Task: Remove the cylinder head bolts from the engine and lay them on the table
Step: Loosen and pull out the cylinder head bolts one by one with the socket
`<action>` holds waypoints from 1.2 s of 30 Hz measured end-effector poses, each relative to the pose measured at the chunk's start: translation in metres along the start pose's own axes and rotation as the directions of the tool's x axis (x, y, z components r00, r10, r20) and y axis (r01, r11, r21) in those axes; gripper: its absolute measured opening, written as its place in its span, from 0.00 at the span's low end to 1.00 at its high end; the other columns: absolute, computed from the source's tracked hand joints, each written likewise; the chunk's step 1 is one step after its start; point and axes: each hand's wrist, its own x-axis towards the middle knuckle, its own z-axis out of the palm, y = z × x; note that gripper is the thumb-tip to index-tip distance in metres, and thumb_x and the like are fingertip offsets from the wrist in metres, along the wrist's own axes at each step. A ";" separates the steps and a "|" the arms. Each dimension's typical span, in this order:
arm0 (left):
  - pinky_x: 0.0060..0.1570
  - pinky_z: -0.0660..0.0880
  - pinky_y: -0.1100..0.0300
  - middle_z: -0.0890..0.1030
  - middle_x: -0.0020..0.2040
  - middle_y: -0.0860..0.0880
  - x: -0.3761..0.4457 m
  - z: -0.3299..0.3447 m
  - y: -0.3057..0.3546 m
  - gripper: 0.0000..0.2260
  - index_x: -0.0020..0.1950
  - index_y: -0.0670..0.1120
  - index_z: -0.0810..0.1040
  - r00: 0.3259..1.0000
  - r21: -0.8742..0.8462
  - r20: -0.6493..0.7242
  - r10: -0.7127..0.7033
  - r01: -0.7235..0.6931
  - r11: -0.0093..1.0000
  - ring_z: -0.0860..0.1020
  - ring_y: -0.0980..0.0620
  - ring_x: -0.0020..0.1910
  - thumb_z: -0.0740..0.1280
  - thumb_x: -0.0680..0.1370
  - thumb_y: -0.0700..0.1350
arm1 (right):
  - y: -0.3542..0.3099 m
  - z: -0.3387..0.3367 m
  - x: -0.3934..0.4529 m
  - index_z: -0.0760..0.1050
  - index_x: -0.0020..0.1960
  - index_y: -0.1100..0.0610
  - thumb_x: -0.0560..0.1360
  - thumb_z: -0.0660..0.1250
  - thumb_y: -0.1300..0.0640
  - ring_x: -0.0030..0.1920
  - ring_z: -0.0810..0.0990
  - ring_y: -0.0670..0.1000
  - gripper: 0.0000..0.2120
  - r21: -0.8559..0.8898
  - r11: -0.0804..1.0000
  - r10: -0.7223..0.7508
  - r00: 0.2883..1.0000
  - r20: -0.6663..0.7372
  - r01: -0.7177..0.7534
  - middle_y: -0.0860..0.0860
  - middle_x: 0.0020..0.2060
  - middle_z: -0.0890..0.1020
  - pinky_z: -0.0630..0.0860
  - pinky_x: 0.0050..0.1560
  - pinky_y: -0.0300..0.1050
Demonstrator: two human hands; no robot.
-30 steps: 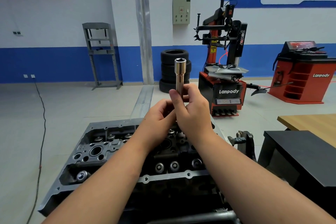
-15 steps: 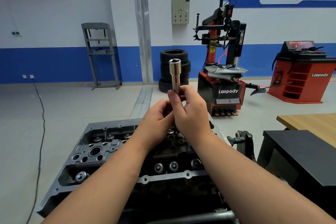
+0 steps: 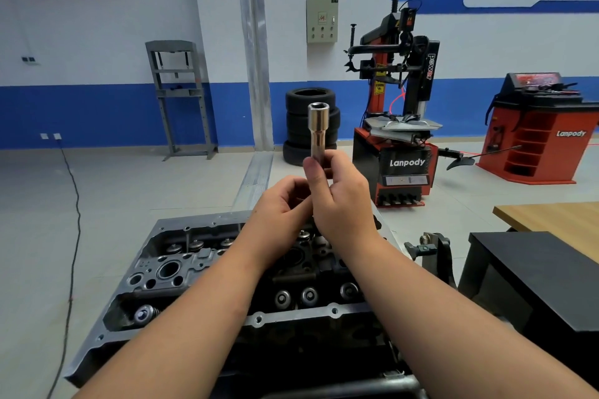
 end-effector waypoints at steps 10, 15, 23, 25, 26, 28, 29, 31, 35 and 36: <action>0.50 0.80 0.63 0.87 0.54 0.54 -0.001 -0.001 0.001 0.10 0.62 0.55 0.82 0.998 0.027 0.059 -0.002 0.000 1.000 0.85 0.56 0.54 0.66 0.84 0.54 | 0.001 -0.001 -0.001 0.69 0.55 0.47 0.80 0.63 0.44 0.44 0.78 0.38 0.09 -0.005 1.000 0.029 1.000 0.010 -0.029 0.40 0.40 0.77 0.72 0.42 0.30; 0.44 0.80 0.63 0.87 0.49 0.53 -0.001 -0.001 -0.001 0.07 0.58 0.53 0.81 1.000 0.017 -0.011 -0.017 0.017 1.000 0.86 0.56 0.47 0.70 0.82 0.52 | -0.002 0.000 -0.002 0.74 0.50 0.50 0.81 0.61 0.48 0.42 0.79 0.46 0.07 -0.010 1.000 -0.002 1.000 0.026 0.003 0.45 0.40 0.80 0.75 0.42 0.44; 0.52 0.82 0.60 0.87 0.56 0.55 -0.001 0.000 0.002 0.10 0.64 0.57 0.81 0.999 0.032 0.049 0.011 -0.013 0.999 0.85 0.57 0.56 0.66 0.85 0.53 | -0.002 -0.001 -0.001 0.69 0.53 0.43 0.79 0.63 0.43 0.46 0.78 0.39 0.07 0.003 1.000 0.025 1.000 0.018 -0.025 0.40 0.43 0.78 0.72 0.44 0.31; 0.51 0.82 0.60 0.87 0.55 0.55 0.000 0.000 0.001 0.10 0.64 0.56 0.81 0.999 0.032 0.042 0.007 -0.009 0.999 0.85 0.56 0.55 0.67 0.84 0.53 | -0.002 -0.001 -0.002 0.68 0.51 0.41 0.77 0.66 0.42 0.46 0.77 0.40 0.08 -0.015 1.000 0.023 1.000 -0.002 -0.023 0.41 0.43 0.77 0.71 0.43 0.29; 0.49 0.82 0.61 0.87 0.54 0.54 0.000 -0.001 0.001 0.10 0.63 0.54 0.81 1.000 0.031 0.026 0.002 -0.002 1.000 0.85 0.56 0.53 0.68 0.83 0.53 | -0.002 -0.001 -0.001 0.70 0.50 0.45 0.78 0.66 0.44 0.45 0.76 0.42 0.07 -0.031 1.000 0.002 1.000 -0.013 -0.002 0.44 0.42 0.77 0.71 0.43 0.29; 0.44 0.81 0.63 0.87 0.51 0.53 0.000 -0.001 0.000 0.09 0.60 0.52 0.82 1.000 0.019 -0.005 -0.010 0.010 1.000 0.86 0.56 0.49 0.70 0.83 0.53 | -0.001 0.001 -0.001 0.74 0.50 0.54 0.80 0.64 0.49 0.43 0.75 0.45 0.08 -0.049 0.998 -0.039 0.999 -0.017 0.038 0.47 0.42 0.76 0.70 0.42 0.30; 0.43 0.80 0.64 0.87 0.50 0.52 0.000 -0.001 0.000 0.08 0.59 0.52 0.82 1.000 0.004 -0.011 -0.016 0.016 1.000 0.86 0.56 0.47 0.69 0.83 0.53 | -0.001 0.001 0.000 0.75 0.50 0.57 0.80 0.62 0.50 0.42 0.74 0.45 0.10 -0.043 0.998 -0.042 0.999 -0.002 0.042 0.48 0.42 0.76 0.69 0.42 0.31; 0.45 0.80 0.64 0.87 0.51 0.52 -0.001 -0.001 0.000 0.08 0.59 0.52 0.83 1.000 -0.038 0.005 -0.026 0.026 0.999 0.86 0.55 0.49 0.67 0.84 0.53 | 0.000 0.002 0.000 0.76 0.51 0.59 0.82 0.59 0.51 0.42 0.75 0.47 0.12 -0.037 0.998 -0.042 0.998 0.038 0.044 0.48 0.41 0.77 0.71 0.43 0.37; 0.50 0.80 0.62 0.87 0.53 0.53 -0.002 0.000 0.002 0.09 0.59 0.57 0.83 0.999 -0.014 0.052 -0.002 0.003 1.000 0.85 0.55 0.54 0.64 0.86 0.53 | -0.001 0.001 -0.001 0.76 0.54 0.55 0.82 0.57 0.49 0.45 0.76 0.45 0.12 -0.033 0.999 -0.011 1.000 0.029 0.012 0.45 0.44 0.78 0.72 0.45 0.34; 0.49 0.80 0.63 0.87 0.53 0.54 -0.002 0.000 0.002 0.08 0.59 0.59 0.83 0.998 -0.001 0.056 0.004 -0.004 1.000 0.85 0.56 0.54 0.65 0.85 0.54 | -0.002 0.001 -0.001 0.74 0.55 0.52 0.81 0.59 0.47 0.46 0.76 0.44 0.11 -0.020 1.000 0.000 1.000 0.025 0.001 0.43 0.44 0.78 0.71 0.45 0.32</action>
